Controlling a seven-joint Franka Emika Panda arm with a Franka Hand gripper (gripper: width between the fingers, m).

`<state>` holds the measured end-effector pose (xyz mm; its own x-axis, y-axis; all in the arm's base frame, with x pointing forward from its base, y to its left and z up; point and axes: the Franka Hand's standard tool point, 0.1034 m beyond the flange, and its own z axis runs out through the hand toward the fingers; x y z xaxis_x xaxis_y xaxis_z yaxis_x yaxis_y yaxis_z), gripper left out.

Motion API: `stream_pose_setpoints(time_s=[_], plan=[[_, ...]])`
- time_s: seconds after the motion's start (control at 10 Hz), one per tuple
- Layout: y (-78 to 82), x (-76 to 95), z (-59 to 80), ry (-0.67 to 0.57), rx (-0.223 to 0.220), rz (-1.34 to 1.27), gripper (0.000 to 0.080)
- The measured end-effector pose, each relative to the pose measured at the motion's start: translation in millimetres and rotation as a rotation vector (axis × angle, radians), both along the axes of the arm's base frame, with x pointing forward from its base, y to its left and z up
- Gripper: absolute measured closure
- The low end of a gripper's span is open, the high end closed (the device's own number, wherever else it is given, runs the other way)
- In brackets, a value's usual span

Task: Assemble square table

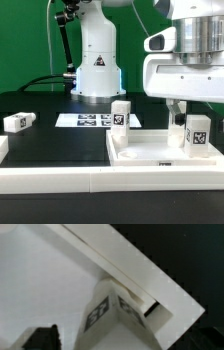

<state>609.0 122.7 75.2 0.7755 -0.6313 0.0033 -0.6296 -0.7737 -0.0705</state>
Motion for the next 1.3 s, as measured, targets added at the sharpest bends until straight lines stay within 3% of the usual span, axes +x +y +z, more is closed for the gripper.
stream_pose_setpoints(time_s=[0.4,1.0,1.2,1.3], plan=[[-0.9,0.5,-0.7,-0.017,-0.036,0.280,0.0150],[-5.9,1.2,-1.0,-0.025,-0.056,0.550,0.0150],[-6.0,1.2,-1.2,-0.025,-0.056,0.541,0.0409],[-6.0,1.2,-1.2,-0.024,-0.054,0.524,0.0409]])
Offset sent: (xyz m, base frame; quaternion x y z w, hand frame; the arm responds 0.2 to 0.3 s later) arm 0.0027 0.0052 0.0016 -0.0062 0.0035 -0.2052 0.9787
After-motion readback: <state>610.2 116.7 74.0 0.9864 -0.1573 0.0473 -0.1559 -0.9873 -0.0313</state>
